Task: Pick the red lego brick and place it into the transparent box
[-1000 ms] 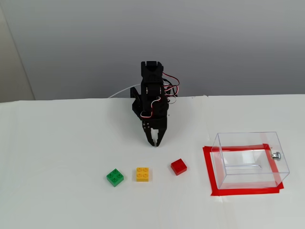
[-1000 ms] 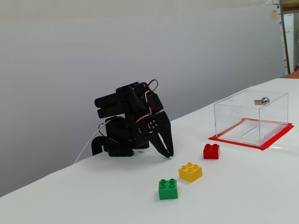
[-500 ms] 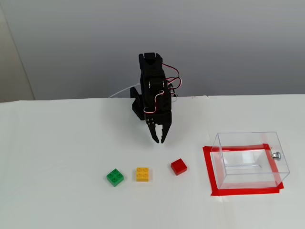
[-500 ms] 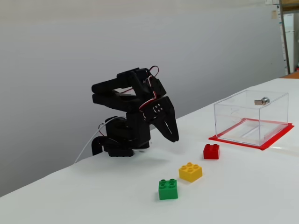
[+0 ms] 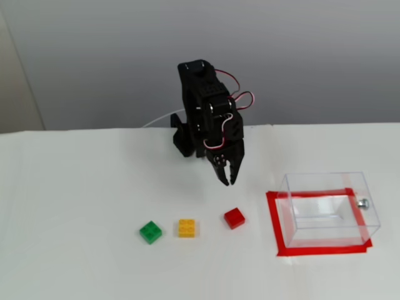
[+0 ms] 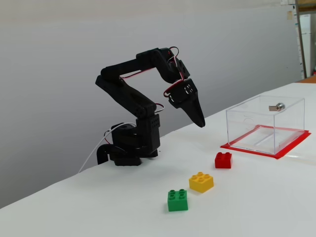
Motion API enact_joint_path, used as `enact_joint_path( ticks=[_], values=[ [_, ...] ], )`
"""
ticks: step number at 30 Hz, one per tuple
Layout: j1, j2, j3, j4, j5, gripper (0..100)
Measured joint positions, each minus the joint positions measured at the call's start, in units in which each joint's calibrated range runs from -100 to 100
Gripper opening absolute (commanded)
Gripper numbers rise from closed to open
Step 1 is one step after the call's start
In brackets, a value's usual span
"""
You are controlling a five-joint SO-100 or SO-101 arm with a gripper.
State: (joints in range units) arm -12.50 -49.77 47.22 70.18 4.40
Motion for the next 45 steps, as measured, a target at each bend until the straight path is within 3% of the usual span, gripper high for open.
enact_joint_path(
  ticks=[13,45],
  values=[
    [-0.6,15.4,-3.2,-10.9,0.2,3],
    [-5.3,30.4,-7.3,-16.5,-2.4,6]
  ],
)
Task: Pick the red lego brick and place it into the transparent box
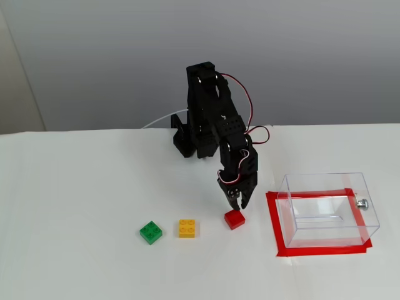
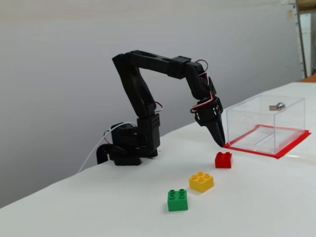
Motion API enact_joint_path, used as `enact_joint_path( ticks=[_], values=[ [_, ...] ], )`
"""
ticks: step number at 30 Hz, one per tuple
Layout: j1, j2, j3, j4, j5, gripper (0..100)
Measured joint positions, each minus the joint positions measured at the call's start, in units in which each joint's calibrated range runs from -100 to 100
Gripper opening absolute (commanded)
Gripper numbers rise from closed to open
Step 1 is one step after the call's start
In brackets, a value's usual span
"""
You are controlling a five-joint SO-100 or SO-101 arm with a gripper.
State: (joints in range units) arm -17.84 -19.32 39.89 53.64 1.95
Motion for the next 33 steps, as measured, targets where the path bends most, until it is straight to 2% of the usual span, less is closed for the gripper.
enact_joint_path(
  ticks=[9,33],
  values=[
    [-0.6,0.0,-0.4,0.0,0.0,34],
    [-3.8,6.3,-0.4,-3.0,0.0,35]
  ],
)
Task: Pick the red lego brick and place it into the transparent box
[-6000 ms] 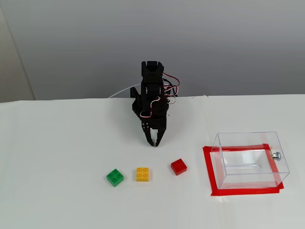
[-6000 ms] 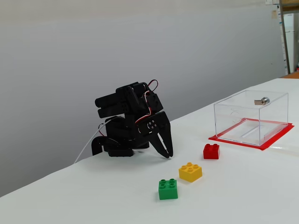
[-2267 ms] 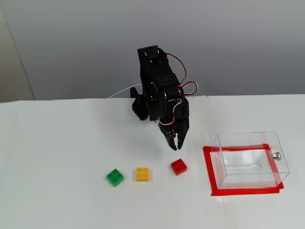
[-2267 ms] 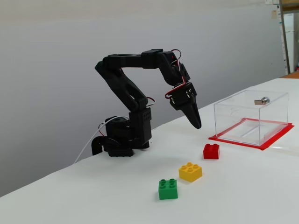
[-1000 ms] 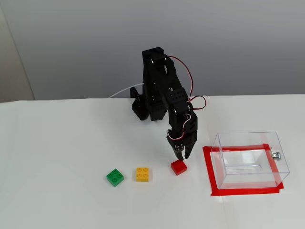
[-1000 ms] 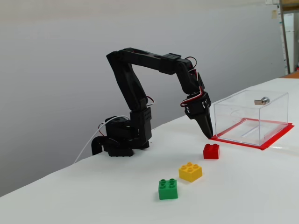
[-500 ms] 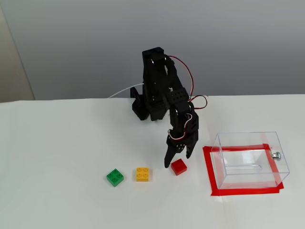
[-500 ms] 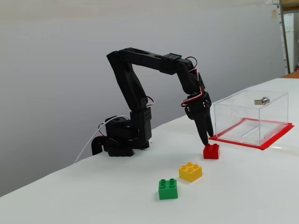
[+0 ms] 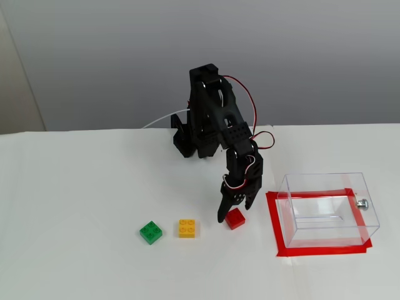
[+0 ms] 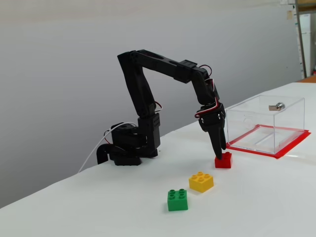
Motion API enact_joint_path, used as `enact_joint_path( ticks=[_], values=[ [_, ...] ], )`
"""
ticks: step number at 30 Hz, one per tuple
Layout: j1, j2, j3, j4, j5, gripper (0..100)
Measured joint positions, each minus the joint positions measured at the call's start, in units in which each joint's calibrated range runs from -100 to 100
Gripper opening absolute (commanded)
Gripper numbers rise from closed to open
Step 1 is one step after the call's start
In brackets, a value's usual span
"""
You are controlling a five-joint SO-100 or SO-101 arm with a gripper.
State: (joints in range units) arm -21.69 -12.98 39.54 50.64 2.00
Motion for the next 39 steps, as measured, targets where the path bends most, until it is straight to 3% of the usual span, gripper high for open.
enact_joint_path(
  ticks=[33,39],
  values=[
    [0.7,6.9,0.0,-5.5,-0.2,34],
    [0.7,6.9,0.0,-5.5,0.0,17]
  ],
)
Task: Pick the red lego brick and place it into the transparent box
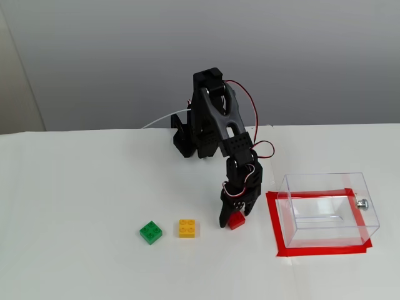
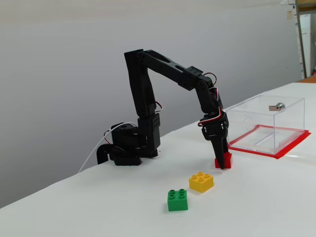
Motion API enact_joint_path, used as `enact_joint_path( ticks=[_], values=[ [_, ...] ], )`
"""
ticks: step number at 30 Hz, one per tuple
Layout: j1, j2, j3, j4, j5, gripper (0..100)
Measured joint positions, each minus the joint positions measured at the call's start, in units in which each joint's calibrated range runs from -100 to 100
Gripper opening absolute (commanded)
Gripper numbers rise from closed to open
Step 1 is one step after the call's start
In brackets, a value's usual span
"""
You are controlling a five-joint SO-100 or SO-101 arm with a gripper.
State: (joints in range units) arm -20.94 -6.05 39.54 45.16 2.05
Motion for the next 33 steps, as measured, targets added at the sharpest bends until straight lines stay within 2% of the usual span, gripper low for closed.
enact_joint_path(
  ticks=[4,8,19,33],
  values=[
    [0.1,0.0,0.0,0.0,0.0,7],
    [0.1,0.0,0.4,0.0,0.0,3],
    [0.5,-1.0,0.8,2.4,0.0,3],
    [7.1,-16.1,-0.6,5.7,0.1,3]
  ],
)
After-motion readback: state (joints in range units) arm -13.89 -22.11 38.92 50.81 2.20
